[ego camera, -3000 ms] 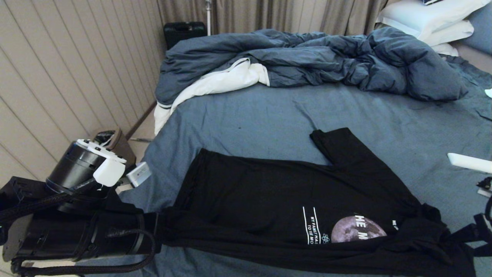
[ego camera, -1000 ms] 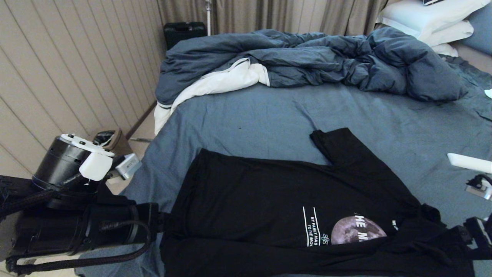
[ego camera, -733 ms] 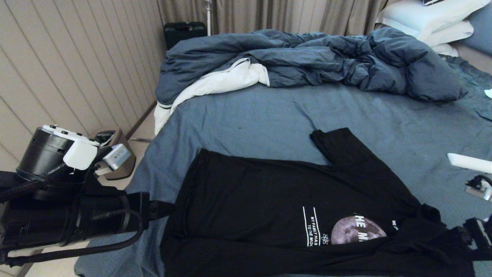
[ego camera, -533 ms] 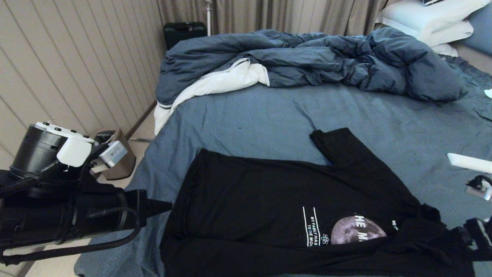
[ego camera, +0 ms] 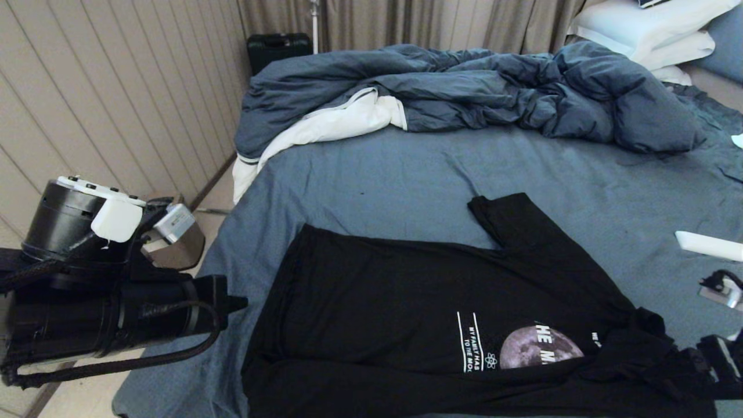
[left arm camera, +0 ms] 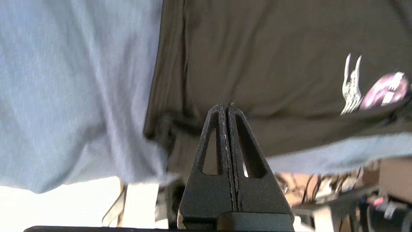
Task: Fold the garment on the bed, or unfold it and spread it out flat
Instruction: Fold the black T-shirt
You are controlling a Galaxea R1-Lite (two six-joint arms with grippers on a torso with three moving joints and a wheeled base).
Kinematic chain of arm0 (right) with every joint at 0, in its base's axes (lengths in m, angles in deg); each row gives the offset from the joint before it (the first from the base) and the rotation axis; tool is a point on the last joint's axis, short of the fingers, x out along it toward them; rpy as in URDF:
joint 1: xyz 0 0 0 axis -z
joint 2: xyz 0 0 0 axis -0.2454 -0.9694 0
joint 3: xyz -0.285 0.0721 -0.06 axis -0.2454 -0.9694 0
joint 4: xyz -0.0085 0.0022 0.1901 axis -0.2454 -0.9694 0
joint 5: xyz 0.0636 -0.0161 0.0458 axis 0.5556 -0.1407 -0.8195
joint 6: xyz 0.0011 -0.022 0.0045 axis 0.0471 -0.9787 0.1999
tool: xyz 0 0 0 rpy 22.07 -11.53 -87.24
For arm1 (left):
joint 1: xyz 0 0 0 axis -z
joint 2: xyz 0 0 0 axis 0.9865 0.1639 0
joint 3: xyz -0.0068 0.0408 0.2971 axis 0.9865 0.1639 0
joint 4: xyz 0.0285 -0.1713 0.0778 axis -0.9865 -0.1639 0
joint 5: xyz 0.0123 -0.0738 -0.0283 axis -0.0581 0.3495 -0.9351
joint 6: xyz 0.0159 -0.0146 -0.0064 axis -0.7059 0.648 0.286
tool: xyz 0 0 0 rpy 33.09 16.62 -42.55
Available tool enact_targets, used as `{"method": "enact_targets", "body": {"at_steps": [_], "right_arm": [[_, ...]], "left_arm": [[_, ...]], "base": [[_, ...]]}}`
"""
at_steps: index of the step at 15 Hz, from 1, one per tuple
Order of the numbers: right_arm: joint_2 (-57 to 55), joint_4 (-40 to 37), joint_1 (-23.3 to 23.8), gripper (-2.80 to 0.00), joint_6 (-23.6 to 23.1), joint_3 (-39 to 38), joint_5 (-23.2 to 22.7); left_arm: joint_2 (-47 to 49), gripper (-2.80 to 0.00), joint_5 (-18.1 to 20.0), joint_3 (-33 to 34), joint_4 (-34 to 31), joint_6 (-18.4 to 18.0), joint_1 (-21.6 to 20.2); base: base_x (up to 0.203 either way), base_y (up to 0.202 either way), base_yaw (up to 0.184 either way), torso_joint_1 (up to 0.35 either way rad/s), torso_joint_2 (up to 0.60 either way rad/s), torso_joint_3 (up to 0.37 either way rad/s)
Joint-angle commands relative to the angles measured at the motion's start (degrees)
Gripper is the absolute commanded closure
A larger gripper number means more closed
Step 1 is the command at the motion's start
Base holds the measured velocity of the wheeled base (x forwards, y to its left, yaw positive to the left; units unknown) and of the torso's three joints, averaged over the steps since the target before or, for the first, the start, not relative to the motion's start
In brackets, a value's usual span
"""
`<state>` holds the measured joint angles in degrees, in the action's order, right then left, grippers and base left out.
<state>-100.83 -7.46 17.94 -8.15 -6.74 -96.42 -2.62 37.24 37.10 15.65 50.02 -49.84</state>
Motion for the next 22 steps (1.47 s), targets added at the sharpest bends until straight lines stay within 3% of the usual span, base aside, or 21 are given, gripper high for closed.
{"method": "enact_targets", "body": {"at_steps": [1, 6, 7, 19, 22], "right_arm": [[-1.1, -0.1, -0.8, -2.8, -0.1, -0.2, -0.3], [-4.2, 1.6, -2.9, -2.8, 0.8, -0.9, -1.0], [-4.4, 1.8, -2.9, 0.0, 0.9, -1.3, -1.0], [-7.9, 7.5, -4.9, 0.0, 2.1, 0.9, -1.1], [-6.6, 7.5, -5.5, 0.0, 4.4, 4.9, -3.7]], "left_arm": [[1.6, 0.0, 0.0, 0.0, 1.5, 0.3, -0.4], [2.4, 0.0, 0.0, -0.8, 2.4, -0.1, -0.7], [2.4, 0.0, 0.0, -0.8, 2.3, -0.1, -0.7], [2.5, 0.0, 0.2, 0.2, 2.1, -0.4, -1.6], [2.6, 0.0, 0.3, -0.6, 2.4, -0.4, -1.5]], "base": [[0.0, 0.0, 0.0, 0.0, 0.0, 0.0], [0.0, 0.0, 0.0, 0.0, 0.0, 0.0], [0.0, 0.0, 0.0, 0.0, 0.0, 0.0], [0.0, 0.0, 0.0, 0.0, 0.0, 0.0], [0.0, 0.0, 0.0, 0.0, 0.0, 0.0]]}}
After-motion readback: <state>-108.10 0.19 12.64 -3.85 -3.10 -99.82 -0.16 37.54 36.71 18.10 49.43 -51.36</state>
